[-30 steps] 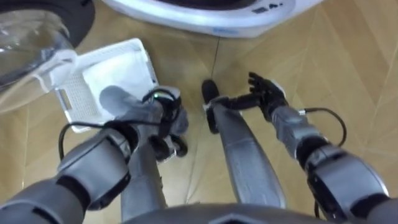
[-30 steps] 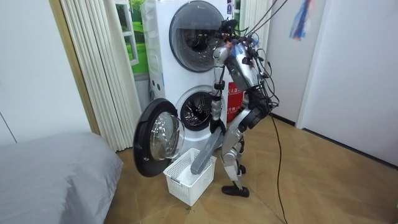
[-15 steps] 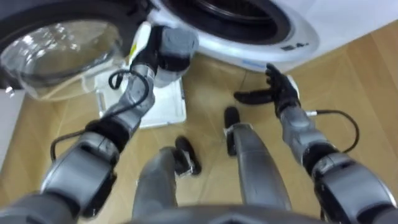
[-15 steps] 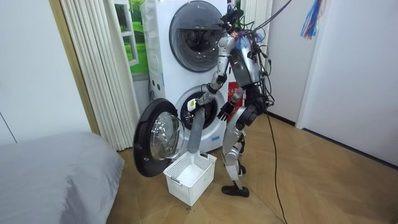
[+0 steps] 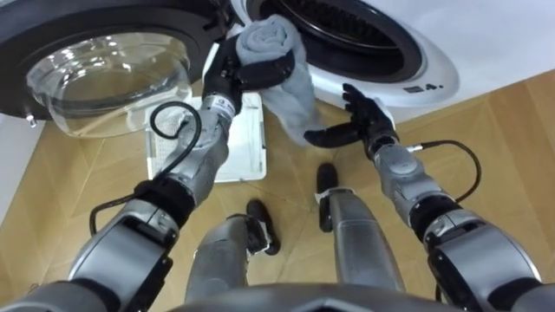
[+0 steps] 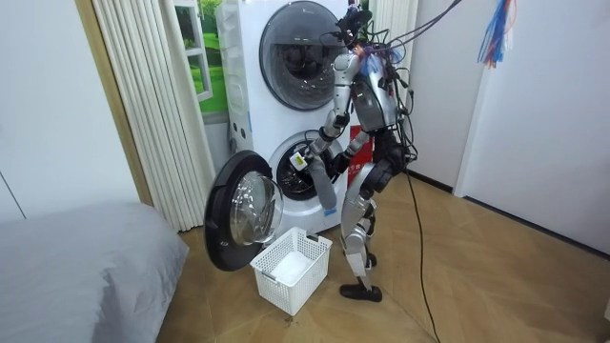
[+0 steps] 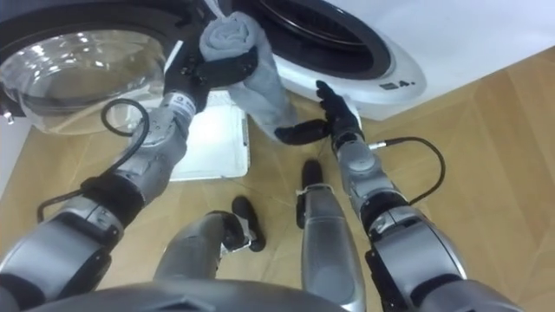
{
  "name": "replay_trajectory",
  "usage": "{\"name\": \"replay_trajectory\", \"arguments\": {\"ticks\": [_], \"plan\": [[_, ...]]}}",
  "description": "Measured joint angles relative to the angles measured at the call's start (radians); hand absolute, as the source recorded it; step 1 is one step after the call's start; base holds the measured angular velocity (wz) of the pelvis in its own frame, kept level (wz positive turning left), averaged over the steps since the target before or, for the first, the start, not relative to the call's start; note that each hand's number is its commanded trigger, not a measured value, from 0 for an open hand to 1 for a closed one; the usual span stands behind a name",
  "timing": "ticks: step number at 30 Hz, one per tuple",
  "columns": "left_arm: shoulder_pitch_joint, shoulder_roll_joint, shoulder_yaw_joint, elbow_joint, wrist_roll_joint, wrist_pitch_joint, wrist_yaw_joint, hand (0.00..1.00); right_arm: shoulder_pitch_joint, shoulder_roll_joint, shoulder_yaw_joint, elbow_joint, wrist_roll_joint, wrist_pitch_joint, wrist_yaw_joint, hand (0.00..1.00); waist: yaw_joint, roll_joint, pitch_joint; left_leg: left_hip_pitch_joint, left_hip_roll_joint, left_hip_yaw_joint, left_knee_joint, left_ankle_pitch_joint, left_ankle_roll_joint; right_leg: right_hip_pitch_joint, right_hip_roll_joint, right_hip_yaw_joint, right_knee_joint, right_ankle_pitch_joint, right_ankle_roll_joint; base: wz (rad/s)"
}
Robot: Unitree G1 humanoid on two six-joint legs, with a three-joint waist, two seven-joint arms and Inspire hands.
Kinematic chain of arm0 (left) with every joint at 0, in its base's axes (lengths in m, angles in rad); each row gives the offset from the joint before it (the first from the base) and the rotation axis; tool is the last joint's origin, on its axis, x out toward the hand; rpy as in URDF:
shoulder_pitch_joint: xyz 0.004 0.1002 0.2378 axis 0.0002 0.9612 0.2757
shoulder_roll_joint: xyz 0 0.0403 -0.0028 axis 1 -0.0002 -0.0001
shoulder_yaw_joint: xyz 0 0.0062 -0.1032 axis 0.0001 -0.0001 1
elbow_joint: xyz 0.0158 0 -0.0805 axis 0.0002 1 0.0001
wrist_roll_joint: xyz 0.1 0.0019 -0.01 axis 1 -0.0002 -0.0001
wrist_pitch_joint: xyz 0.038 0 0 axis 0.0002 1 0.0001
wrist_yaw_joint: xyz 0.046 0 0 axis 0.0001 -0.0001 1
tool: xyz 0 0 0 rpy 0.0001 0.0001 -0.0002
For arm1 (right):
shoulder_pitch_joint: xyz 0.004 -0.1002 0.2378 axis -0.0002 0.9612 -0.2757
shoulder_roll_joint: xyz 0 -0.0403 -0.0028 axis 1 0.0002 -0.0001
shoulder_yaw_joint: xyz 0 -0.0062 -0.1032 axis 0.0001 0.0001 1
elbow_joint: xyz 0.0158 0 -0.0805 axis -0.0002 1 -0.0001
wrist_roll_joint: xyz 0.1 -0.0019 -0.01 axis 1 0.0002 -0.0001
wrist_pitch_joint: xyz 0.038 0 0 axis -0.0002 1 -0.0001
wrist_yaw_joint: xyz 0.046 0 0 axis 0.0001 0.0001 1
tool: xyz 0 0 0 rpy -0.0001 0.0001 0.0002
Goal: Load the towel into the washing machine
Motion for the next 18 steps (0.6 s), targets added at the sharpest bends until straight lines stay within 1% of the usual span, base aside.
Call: {"name": "replay_trajectory", "arguments": {"ticks": [2,5,7,9,10,13,16,17,18], "plan": [[0.001,0.002,-0.007,0.000,-0.061,0.003,-0.040,1.00,0.002,0.010,-0.001,-0.009,-0.004,0.000,0.004,0.00,0.000,0.000,0.0000,0.004,0.000,-0.005,0.000,0.000,0.000,0.006,0.002,-0.002,-0.006,0.004,-0.002,0.00],[0.011,0.000,-0.028,0.000,-0.141,0.005,-0.095,1.00,0.005,0.012,0.000,-0.014,-0.003,0.003,0.016,0.00,-0.001,0.000,-0.0001,0.026,0.002,-0.008,-0.014,0.002,-0.002,0.035,0.008,-0.005,-0.032,0.014,-0.003,0.00],[0.015,0.000,-0.031,0.001,-0.173,0.006,-0.114,1.00,0.005,0.013,0.000,-0.018,-0.005,0.003,0.020,0.00,-0.002,0.000,-0.0001,0.033,0.002,-0.009,-0.016,0.002,-0.002,0.044,0.009,-0.006,-0.037,0.015,-0.003,0.00],[0.019,0.003,-0.032,0.001,-0.175,0.007,-0.133,1.00,0.005,0.012,-0.001,-0.018,-0.009,0.003,0.028,0.00,-0.004,0.000,-0.0002,0.036,0.002,-0.010,-0.018,0.002,-0.002,0.050,0.012,-0.007,-0.045,0.018,-0.002,0.00],[0.020,0.008,-0.032,0.001,-0.174,0.011,-0.141,1.00,0.006,0.012,-0.001,-0.018,-0.017,0.004,0.034,0.00,-0.003,0.000,-0.0002,0.036,0.004,-0.010,-0.020,0.002,-0.003,0.053,0.018,-0.007,-0.054,0.024,-0.002,0.00],[0.023,0.014,-0.031,0.000,-0.173,0.024,-0.152,1.00,0.021,0.009,-0.001,-0.018,-0.040,0.006,0.054,0.00,-0.001,0.001,-0.0006,0.033,0.008,-0.012,-0.019,0.002,-0.003,0.060,0.022,-0.009,-0.072,0.031,0.000,-0.01],[0.023,0.012,-0.030,-0.005,-0.176,0.028,-0.160,1.00,0.022,0.013,-0.001,-0.016,-0.042,0.008,0.073,0.00,-0.001,0.001,-0.0006,0.026,0.009,-0.012,-0.017,0.001,0.000,0.059,0.023,-0.012,-0.081,0.034,0.003,0.00],[0.023,0.011,-0.031,-0.005,-0.177,0.028,-0.172,1.00,0.022,0.016,-0.001,-0.016,-0.043,0.008,0.078,0.27,-0.001,0.001,-0.0006,0.025,0.010,-0.012,-0.017,0.000,0.000,0.059,0.022,-0.014,-0.083,0.034,0.003,0.00],[0.023,0.010,-0.033,-0.006,-0.180,0.028,-0.184,1.00,0.021,0.019,0.000,-0.016,-0.044,0.009,0.080,0.27,0.001,0.001,-0.0006,0.025,0.009,-0.012,-0.018,0.000,0.000,0.058,0.022,-0.015,-0.083,0.034,0.003,0.00]]}}
